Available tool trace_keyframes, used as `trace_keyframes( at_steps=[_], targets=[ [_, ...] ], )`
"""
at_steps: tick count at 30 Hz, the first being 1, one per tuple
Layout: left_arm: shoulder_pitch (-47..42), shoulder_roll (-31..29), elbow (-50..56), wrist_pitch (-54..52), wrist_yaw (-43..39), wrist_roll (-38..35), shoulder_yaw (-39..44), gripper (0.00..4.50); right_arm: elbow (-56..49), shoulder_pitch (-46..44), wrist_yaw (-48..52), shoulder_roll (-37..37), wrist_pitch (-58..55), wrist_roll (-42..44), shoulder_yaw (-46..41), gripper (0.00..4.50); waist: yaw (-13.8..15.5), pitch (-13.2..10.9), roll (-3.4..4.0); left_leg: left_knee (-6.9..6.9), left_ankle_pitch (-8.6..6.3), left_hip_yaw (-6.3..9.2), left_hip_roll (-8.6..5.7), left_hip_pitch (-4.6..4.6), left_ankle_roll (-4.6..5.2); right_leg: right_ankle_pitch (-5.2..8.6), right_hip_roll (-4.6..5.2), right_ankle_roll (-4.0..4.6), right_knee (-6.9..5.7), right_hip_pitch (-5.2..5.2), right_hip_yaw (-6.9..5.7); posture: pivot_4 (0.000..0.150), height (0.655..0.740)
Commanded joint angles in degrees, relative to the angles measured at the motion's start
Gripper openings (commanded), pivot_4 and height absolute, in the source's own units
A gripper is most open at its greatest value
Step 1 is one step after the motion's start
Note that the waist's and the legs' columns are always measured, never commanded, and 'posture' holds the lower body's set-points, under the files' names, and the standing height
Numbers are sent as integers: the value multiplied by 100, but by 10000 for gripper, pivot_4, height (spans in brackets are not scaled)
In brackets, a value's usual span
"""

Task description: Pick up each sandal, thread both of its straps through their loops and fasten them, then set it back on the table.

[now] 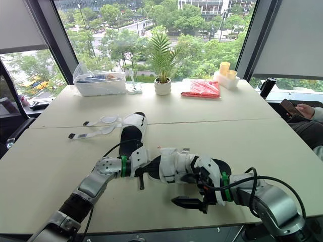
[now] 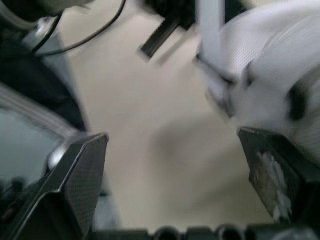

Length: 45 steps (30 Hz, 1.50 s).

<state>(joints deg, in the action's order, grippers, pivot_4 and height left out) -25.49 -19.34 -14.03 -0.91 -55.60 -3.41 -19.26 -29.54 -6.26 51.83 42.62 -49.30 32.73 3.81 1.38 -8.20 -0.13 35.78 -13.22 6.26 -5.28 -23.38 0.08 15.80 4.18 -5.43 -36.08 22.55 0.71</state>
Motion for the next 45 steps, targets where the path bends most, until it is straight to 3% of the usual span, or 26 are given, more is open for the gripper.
trace_keyframes(
  at_steps=[1, 15, 32, 36, 42, 45],
  targets=[
    [281, -27, -355, -205, -192, 291, -431, 0, -12, -5, -146, -150, 347, -68, -58, 44464, 17, 0, 0, 0, 0, 0, 0, 0, 0, 0, 0, 0, 0, 0, 0, 1500, 7400],
    [297, -8, -302, -274, -213, 293, -461, 0, -42, 6, -81, -238, 398, -93, 395, 44464, 59, 1, 0, 1, 0, 1, 2, 3, 0, 1, -3, 1, -1, -2, 0, 1500, 7400],
    [367, -43, -209, -307, -184, 294, -434, 0, 734, -637, 12, -472, -7, -6, 723, 44464, 78, 1, -1, -1, 0, 1, 2, 3, 0, 1, -3, 2, 0, -1, 0, 1500, 7400],
    [386, -31, -182, -319, -176, 293, -441, 0, 861, -707, -71, -541, -148, 16, 708, 32209, 78, 1, -1, 1, 0, 1, 1, 3, 0, 1, -3, 2, -1, -1, 1, 1500, 7400],
    [395, -24, -173, -315, -185, 296, -449, 0, 912, -725, -163, -544, -250, 29, 707, 2561, 79, 1, -1, -5, 0, 1, 1, 3, 0, 0, -3, 1, 0, 1, 0, 1500, 7400],
    [395, -22, -178, -310, -195, 299, -451, 0, 922, -725, -197, -537, -329, 48, 698, 622, 81, 1, -1, 7, 0, 1, 2, 5, 0, 8, -3, 16, -1, -7, 0, 1500, 7400]
  ],
)
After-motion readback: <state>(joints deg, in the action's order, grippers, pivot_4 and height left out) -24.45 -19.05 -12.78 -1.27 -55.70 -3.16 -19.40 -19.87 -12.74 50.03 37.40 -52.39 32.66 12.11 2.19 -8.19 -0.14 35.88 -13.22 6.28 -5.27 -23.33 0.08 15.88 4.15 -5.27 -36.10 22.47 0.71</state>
